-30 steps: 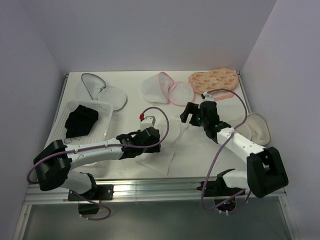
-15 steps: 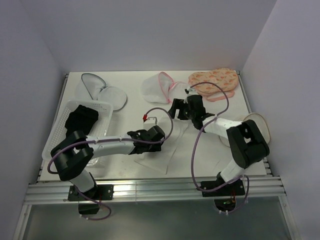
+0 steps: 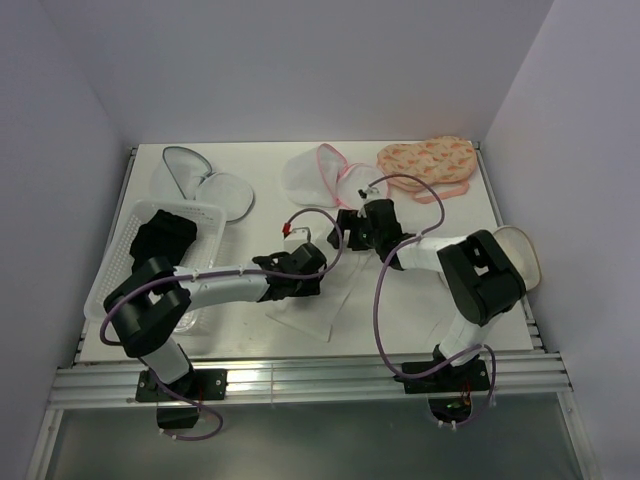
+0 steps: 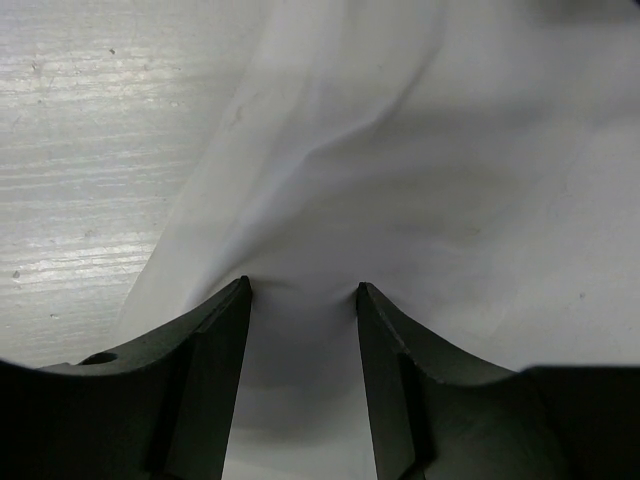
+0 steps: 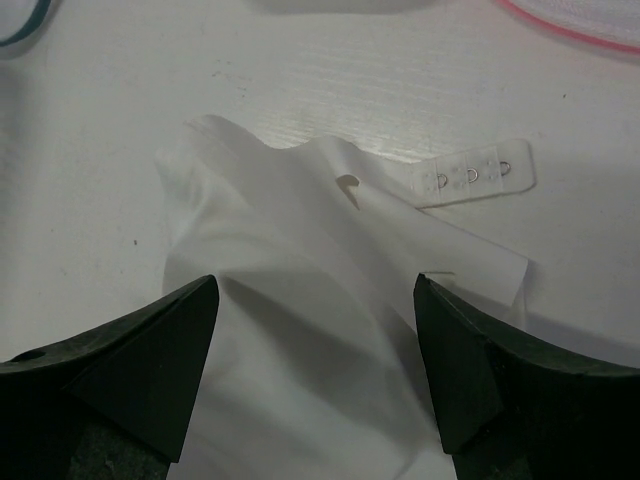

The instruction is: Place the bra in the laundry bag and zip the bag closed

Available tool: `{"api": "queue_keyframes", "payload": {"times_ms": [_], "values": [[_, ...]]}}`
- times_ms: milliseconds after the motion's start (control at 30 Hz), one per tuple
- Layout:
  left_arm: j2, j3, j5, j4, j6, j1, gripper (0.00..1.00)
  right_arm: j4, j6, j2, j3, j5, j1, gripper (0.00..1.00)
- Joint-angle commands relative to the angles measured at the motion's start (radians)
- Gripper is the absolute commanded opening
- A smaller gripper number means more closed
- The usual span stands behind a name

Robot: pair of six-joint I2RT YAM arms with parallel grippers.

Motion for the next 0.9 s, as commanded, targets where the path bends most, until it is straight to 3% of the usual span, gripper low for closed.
{"api": "queue_keyframes", "payload": {"times_ms": [0,233,300,333,467,567,867], "values": [[0.015,0.029,0.008,0.014,0.031,0.021,0.53,0.076,0.025,-0.045,-0.051,-0.018,0.005,0.85],[0.014,0.057,0.023,0.012,0.060,0.061,0.53,0.084,0.071,-0.134,-0.142,-0.027,0.007,0.70],[0.017,0.068,0.026,0.011,0.072,0.072,0.53,0.080,0.082,-0.155,-0.161,-0.023,0.007,0.58],[0.017,0.075,0.028,0.011,0.075,0.075,0.53,0.073,0.085,-0.175,-0.162,-0.021,0.005,0.45],[0.019,0.091,0.036,0.012,0.090,0.094,0.53,0.018,0.109,-0.255,-0.168,-0.006,0.010,0.19],[0.005,0.086,0.039,0.018,0.092,0.100,0.54,-0.054,0.131,-0.356,-0.187,0.063,0.017,0.14],[-0.170,-0.026,0.006,0.023,0.046,0.118,0.56,-0.318,0.106,-0.654,-0.233,0.284,0.021,0.13]]}}
